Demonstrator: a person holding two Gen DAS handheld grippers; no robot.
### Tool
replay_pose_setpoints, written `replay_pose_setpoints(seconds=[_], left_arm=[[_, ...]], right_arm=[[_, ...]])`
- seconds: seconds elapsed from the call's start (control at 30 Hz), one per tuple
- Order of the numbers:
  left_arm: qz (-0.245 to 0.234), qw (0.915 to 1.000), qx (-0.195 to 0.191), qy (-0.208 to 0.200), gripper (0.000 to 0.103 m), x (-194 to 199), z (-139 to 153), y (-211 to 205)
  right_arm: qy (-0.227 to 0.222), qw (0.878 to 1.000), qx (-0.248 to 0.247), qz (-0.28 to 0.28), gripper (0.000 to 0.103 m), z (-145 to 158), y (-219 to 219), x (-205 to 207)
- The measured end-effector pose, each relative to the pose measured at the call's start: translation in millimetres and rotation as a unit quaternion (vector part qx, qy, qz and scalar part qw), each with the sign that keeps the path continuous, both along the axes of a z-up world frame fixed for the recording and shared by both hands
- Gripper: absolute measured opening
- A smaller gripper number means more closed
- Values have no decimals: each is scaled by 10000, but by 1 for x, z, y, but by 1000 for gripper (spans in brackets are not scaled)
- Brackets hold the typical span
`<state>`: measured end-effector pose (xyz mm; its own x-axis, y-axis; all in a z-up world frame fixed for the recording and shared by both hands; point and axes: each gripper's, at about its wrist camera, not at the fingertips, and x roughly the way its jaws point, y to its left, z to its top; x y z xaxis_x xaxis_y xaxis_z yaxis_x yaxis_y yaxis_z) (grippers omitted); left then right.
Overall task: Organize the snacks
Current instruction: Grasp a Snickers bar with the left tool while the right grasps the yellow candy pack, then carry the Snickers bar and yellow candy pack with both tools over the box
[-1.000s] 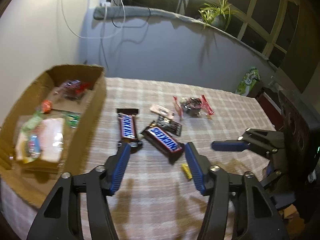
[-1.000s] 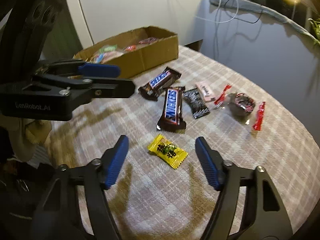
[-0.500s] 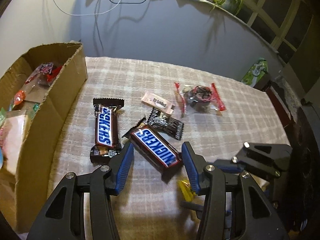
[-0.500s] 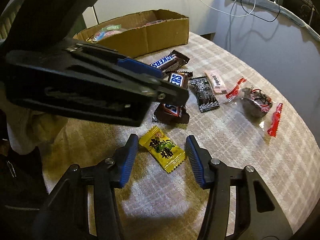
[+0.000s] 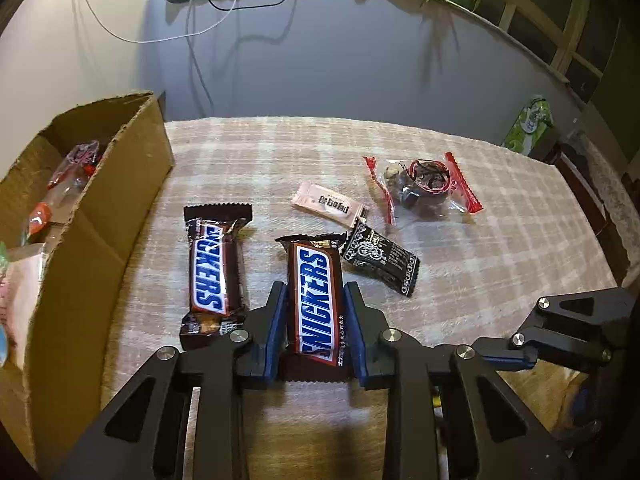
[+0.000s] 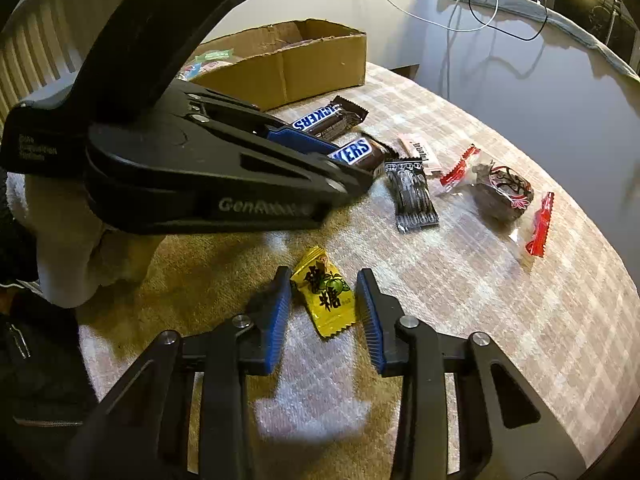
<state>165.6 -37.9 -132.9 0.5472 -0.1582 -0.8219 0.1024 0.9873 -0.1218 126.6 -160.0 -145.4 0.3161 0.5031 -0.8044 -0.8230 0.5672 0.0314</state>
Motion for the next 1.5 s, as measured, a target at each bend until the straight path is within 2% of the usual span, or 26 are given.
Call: replay_pose_setpoints(seconds=[0.2,0.4,0.57,0.8,0.97,1.17,1.37,1.5], left_arm=[[52,9999,-99,-38,27,-10,0,9],[70,9996,-201,-176,27,-30,9,19],[100,9994,-202,-273,27,-36,16,21],[156,9984,-279,-464,27,-50,32,27],[197,9972,-308,-654,27,-57,47,35],[363,9948,-323,-899,27,-62,66,56],[609,9917,-252,-1105,27,-65,82,89],[807,9889,-210,-1226,27,-66,90,114]], right_arm=[[37,9997,95,-221,29,1,-7,-5],[90,9980,373,-504,20,9,-21,-11],[-1,9979,237,-600,19,5,-18,-13],[254,9916,803,-983,17,20,-34,-6],[168,9875,1109,-1105,17,44,-39,-4],[-73,9848,1398,-1031,17,79,-25,1],[-296,9821,1643,-871,17,108,13,14],[-370,9825,1672,-737,17,115,43,25]])
